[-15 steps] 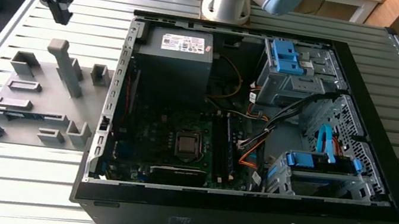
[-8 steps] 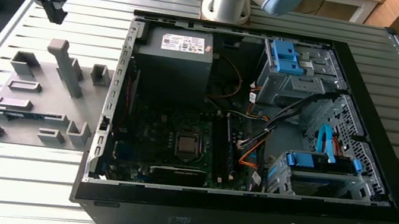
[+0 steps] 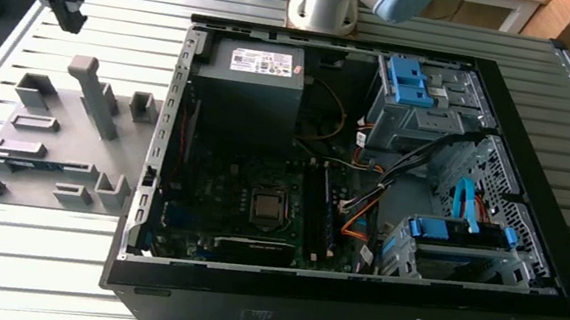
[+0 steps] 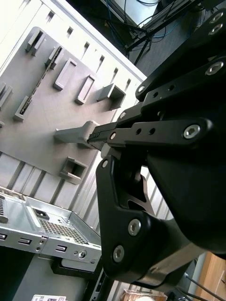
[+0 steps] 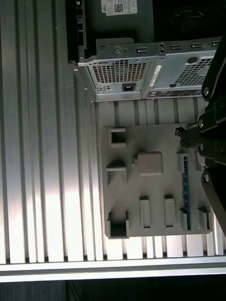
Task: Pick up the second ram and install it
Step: 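Reach for the second ram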
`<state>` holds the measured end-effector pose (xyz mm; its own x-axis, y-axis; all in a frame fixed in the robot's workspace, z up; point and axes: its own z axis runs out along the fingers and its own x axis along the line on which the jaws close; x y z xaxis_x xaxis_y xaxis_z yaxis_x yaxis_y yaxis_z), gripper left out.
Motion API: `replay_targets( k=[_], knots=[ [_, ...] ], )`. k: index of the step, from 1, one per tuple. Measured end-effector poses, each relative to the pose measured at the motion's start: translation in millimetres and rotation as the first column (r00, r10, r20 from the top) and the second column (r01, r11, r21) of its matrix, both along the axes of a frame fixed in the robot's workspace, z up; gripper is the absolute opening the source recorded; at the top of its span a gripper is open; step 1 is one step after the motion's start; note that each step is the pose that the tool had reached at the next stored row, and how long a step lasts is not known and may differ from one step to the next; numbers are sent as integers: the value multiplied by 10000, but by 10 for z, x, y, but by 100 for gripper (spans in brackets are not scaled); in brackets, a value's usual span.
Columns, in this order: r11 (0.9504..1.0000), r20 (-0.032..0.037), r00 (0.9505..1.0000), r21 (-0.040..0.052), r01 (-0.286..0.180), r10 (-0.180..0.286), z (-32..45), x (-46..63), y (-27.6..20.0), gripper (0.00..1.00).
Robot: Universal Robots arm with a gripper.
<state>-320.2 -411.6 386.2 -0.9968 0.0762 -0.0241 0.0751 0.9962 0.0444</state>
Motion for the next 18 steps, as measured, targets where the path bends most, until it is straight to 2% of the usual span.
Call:
replay_targets(
  k=[6,18],
  knots=[
    [10000,-1,10000,0,0,0,0,-54,0,12],
    [10000,-1,10000,0,0,0,0,-57,0,12]
  ],
)
